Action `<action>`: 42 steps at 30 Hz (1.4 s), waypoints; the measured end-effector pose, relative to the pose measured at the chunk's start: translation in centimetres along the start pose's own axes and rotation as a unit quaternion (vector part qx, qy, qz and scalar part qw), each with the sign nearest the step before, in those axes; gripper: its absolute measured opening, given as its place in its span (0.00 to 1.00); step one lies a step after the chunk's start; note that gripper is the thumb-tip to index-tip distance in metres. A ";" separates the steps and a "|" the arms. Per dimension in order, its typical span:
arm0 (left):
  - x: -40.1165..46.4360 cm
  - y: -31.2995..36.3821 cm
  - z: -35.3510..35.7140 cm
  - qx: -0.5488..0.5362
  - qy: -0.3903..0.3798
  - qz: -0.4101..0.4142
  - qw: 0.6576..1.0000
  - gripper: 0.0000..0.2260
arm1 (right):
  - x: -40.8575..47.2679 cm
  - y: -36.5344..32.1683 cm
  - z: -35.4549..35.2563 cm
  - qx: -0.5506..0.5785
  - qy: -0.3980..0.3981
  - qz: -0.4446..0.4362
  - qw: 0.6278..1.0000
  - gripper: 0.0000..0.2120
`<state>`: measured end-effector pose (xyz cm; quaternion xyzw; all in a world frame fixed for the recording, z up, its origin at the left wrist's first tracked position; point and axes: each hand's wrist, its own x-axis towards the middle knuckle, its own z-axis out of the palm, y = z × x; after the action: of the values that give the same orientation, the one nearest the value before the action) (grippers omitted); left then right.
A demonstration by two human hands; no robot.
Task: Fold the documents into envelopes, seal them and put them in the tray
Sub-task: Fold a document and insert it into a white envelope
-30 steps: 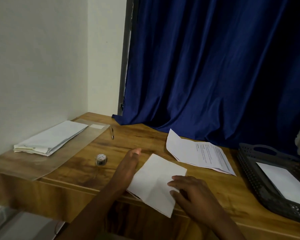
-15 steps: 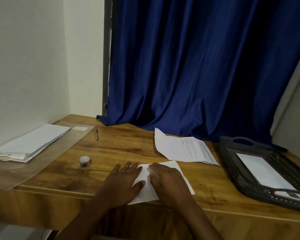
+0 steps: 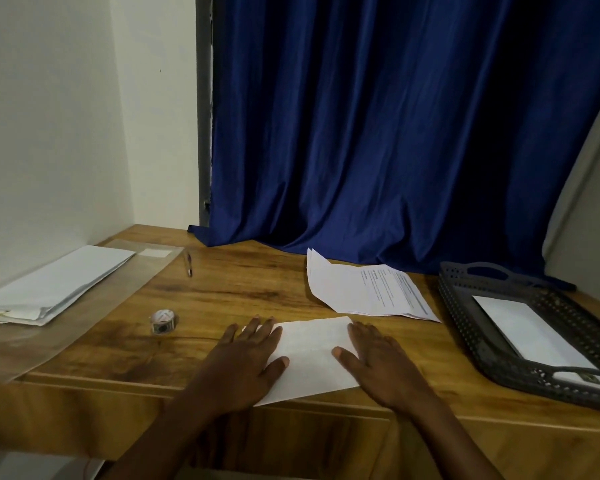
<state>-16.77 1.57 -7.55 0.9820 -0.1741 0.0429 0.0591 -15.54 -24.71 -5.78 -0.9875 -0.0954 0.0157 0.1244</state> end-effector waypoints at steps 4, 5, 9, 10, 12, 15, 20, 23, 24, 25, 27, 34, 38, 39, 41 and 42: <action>-0.8 -0.2 -0.3 -0.094 0.071 0.023 0.993 0.37 | -1.1 0.2 0.1 0.034 0.055 -0.065 0.996 0.38; -1.2 -0.2 -0.6 -0.114 0.086 0.042 0.989 0.36 | -1.5 0.2 0.0 0.032 0.055 -0.091 0.994 0.37; -2.3 -0.1 -1.6 -0.116 0.056 0.118 0.985 0.38 | -3.0 0.0 -0.2 -0.019 0.021 -0.128 0.991 0.41; -2.4 -0.1 -1.6 -0.105 0.051 0.135 0.984 0.38 | -3.3 0.0 -0.1 -0.036 0.021 -0.128 0.991 0.41; -2.4 -0.2 -1.3 -0.109 0.060 0.156 0.980 0.34 | -3.8 0.3 -0.1 -0.047 0.028 -0.126 0.991 0.41; -2.6 -0.5 -1.1 -0.186 0.092 0.164 0.964 0.26 | -4.6 1.3 0.0 -0.017 0.032 -0.143 0.989 0.42; -2.9 -0.6 -1.3 -0.335 0.131 0.140 0.923 0.15 | -5.5 2.6 0.2 0.131 0.088 -0.161 0.974 0.29; -2.9 -0.6 -1.6 -0.399 0.152 0.108 0.898 0.15 | -5.5 2.3 -0.3 0.302 0.103 -0.129 0.939 0.18; -2.9 -0.5 -1.8 -0.416 0.153 0.089 0.892 0.16 | -5.4 2.2 -0.5 0.340 0.112 -0.117 0.926 0.15; -2.8 -0.4 -2.0 -0.430 0.158 0.063 0.887 0.17 | -5.0 2.0 -0.7 0.364 0.121 -0.106 0.917 0.14; -2.4 -0.3 -2.1 -0.438 0.191 0.000 0.878 0.17 | -4.1 1.9 -1.0 0.389 0.133 -0.074 0.909 0.16; -0.8 -1.3 -0.7 -0.396 0.256 -0.118 0.874 0.29 | 0.3 1.4 0.1 0.398 0.207 0.039 0.893 0.27; -0.3 -1.4 0.3 -0.231 0.251 -0.124 0.932 0.38 | 0.8 1.4 0.8 0.279 0.203 0.045 0.937 0.36; -0.1 -1.4 0.5 -0.199 0.240 -0.119 0.943 0.38 | 0.8 1.4 1.0 0.252 0.205 0.040 0.945 0.36; 0.1 -1.4 0.6 -0.183 0.226 -0.107 0.951 0.36 | 0.6 1.3 1.0 0.216 0.210 0.031 0.953 0.35; 0.1 -1.4 0.5 -0.186 0.221 -0.104 0.952 0.36 | 0.5 1.3 1.0 0.207 0.210 0.026 0.955 0.34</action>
<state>-16.17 2.77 -8.23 0.9322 -0.0579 0.2198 0.2818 -14.90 -25.57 -7.08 -0.9234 -0.0362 -0.1691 0.3427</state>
